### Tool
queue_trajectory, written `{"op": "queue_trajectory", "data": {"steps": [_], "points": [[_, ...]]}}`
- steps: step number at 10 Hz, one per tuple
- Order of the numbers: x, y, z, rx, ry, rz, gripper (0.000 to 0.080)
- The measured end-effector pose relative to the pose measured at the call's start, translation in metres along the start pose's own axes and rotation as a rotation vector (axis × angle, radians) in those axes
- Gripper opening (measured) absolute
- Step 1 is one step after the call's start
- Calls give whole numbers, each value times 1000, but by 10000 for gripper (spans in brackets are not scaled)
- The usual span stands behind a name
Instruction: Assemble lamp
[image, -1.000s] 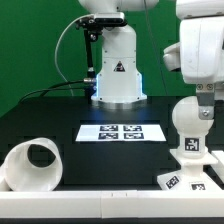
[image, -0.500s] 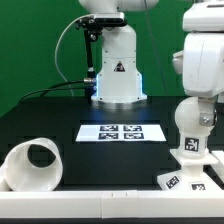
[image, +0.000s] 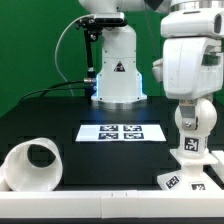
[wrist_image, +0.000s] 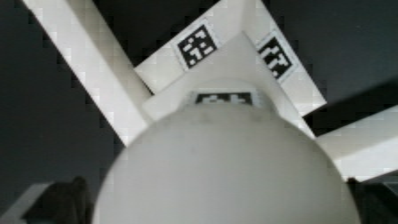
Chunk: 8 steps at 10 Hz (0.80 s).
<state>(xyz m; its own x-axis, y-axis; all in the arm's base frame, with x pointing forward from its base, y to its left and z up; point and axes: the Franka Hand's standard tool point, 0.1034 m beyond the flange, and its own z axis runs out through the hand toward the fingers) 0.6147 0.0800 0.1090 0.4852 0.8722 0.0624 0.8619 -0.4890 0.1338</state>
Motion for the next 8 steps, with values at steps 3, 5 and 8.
{"op": "queue_trajectory", "data": {"steps": [3,5,8], "points": [[0,0,0,0,1,14,573],[0,1,0,-2,5,43,573],[3,4,0,18,48,478,573]]}}
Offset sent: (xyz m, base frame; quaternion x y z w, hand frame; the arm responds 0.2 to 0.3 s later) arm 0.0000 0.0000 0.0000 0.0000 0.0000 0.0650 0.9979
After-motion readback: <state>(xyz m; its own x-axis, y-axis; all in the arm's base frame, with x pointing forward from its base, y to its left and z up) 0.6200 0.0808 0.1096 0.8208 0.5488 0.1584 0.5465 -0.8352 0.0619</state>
